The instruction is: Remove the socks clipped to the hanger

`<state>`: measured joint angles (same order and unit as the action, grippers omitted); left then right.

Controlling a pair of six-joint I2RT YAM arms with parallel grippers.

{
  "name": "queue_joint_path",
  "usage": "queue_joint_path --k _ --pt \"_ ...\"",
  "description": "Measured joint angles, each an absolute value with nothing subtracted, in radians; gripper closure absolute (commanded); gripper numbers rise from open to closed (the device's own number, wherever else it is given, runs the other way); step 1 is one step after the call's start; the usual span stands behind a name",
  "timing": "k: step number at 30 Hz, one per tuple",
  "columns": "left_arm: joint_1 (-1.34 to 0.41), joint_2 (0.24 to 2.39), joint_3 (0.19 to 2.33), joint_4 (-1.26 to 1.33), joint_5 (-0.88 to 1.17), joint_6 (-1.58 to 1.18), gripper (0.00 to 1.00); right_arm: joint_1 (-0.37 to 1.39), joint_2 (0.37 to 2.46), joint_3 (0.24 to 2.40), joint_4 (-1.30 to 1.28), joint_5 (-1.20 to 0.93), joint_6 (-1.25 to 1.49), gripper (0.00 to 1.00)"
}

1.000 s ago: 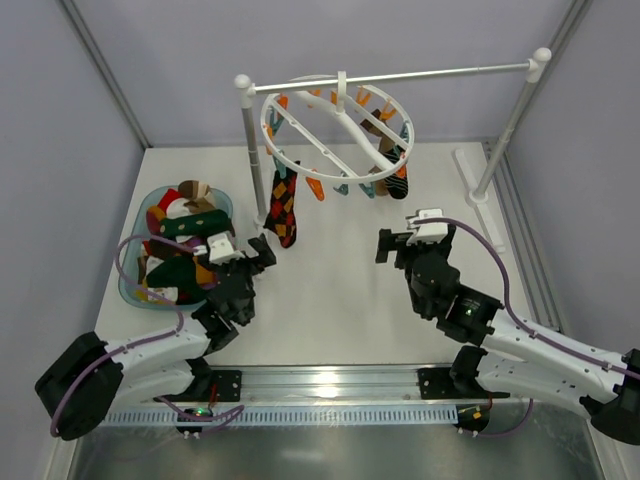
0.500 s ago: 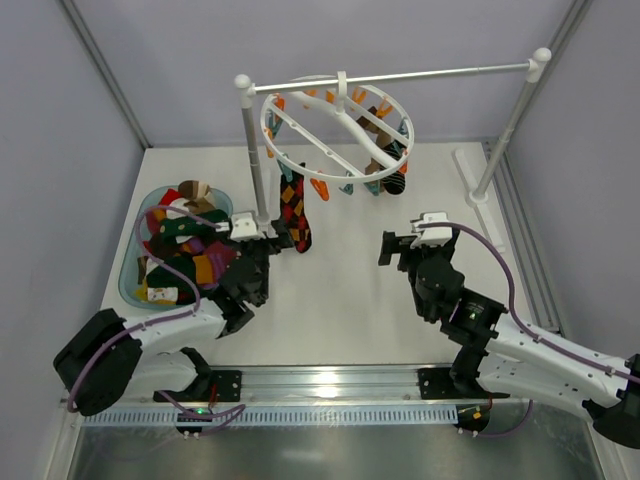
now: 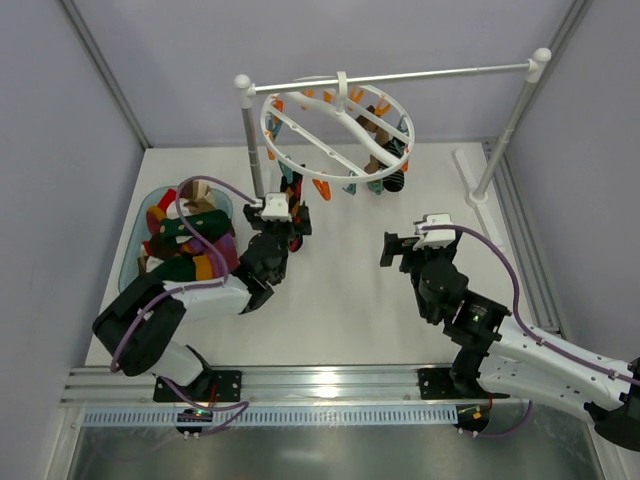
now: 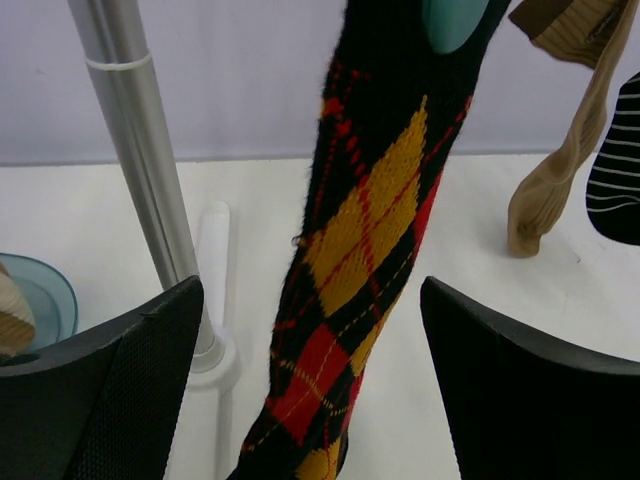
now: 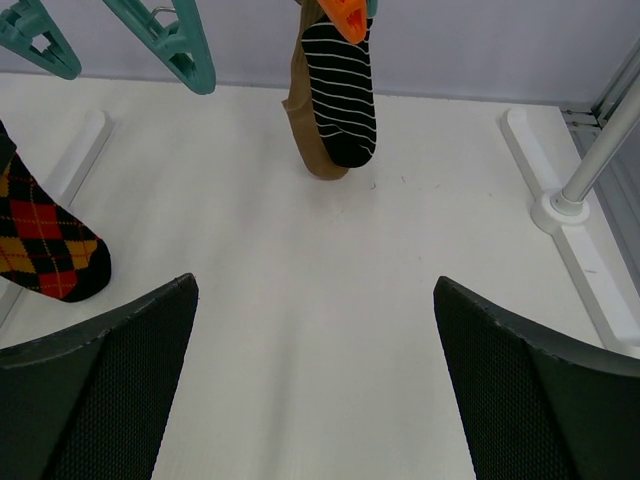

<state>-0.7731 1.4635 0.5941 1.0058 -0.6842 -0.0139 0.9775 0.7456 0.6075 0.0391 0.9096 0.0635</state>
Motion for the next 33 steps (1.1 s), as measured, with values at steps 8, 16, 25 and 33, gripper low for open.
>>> queue_joint_path --k 8,16,25,33 --pt "-0.747 1.599 0.64 1.04 -0.615 0.005 1.0 0.978 0.746 0.607 0.039 0.904 0.064 0.0" --pt "-0.871 1.6 0.542 1.206 -0.596 0.044 1.0 0.978 0.783 0.61 0.049 0.901 0.063 0.0" --pt "-1.075 1.625 0.533 1.285 -0.616 0.179 1.0 0.978 0.949 0.73 0.045 0.888 0.043 0.0" --pt "-1.172 1.745 0.614 1.294 -0.697 0.322 1.0 1.033 1.093 0.949 0.052 0.946 -0.027 0.01"
